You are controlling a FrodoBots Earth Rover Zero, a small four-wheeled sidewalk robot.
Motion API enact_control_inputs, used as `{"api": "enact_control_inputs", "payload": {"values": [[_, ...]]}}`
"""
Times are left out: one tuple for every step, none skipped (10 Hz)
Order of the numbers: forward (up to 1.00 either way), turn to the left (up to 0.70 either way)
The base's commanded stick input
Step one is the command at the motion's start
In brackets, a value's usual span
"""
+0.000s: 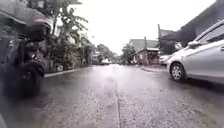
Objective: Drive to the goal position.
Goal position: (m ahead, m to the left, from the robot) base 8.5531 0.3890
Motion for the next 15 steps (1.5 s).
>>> {"api": "enact_control_inputs", "payload": {"values": [[1.00, 0.00], [1.00, 0.00], [1.00, 0.02], [1.00, 0.21], [1.00, 0.13], [1.00, 0.00], [1.00, 0.22], [1.00, 0.07], [1.00, 0.27], [1.00, 0.00], [1.00, 0.00], [1.00, 0.21], [1.00, 0.03], [1.00, 0.25], [1.00, 0.27]]}}
